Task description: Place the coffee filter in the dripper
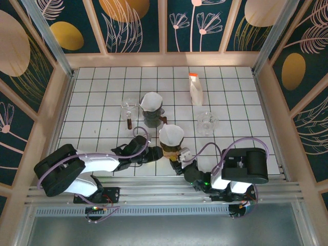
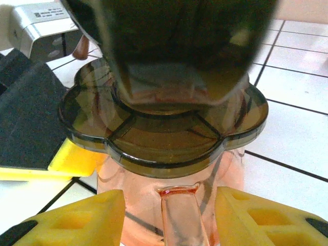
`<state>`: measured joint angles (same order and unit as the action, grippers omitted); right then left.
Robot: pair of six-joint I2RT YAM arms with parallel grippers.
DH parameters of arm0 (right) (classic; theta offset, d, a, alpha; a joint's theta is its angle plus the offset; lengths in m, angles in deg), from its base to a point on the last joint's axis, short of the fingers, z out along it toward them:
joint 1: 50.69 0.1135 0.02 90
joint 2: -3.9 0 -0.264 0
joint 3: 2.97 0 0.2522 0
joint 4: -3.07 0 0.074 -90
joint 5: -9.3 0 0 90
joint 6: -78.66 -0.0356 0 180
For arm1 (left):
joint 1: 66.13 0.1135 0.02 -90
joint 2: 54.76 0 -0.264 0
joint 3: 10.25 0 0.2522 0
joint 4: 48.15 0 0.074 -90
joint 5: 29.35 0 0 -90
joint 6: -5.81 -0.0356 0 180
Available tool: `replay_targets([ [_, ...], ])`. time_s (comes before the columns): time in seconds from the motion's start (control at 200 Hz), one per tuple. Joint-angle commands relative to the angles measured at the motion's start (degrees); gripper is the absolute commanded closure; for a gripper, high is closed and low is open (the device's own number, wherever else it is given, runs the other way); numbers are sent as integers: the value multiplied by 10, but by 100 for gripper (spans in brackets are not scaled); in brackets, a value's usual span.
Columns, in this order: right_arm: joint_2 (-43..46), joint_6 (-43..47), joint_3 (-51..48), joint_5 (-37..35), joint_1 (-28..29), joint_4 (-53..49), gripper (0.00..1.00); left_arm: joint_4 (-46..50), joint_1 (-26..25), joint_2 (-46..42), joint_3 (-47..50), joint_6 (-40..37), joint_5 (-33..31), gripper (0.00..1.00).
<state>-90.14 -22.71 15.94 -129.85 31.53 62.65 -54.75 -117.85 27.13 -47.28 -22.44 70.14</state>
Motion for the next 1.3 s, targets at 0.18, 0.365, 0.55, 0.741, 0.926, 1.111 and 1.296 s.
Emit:
replay_targets([
  [0.18, -25, 6, -3, 21, -40, 80, 51, -73, 17, 97, -72, -27, 26, 46],
  [0.365, -46, 12, -4, 44, -75, 112, 52, -69, 21, 139, -117, -37, 29, 47],
  [0.55, -63, 10, 2, 80, -120, 128, 53, -73, 33, 159, -140, -40, 24, 48],
  [0.741, -75, 12, 13, 108, -158, 138, 54, -64, 38, 185, -169, -44, 17, 50],
  [0.926, -82, 11, 25, 114, -181, 138, 53, -66, 48, 201, -184, -43, 13, 51],
  [1.111, -87, 10, 38, 128, -208, 137, 54, -61, 50, 200, -183, -42, 11, 52],
  [1.296, -95, 13, 50, 148, -231, 140, 53, -62, 50, 183, -161, -34, 10, 51],
])
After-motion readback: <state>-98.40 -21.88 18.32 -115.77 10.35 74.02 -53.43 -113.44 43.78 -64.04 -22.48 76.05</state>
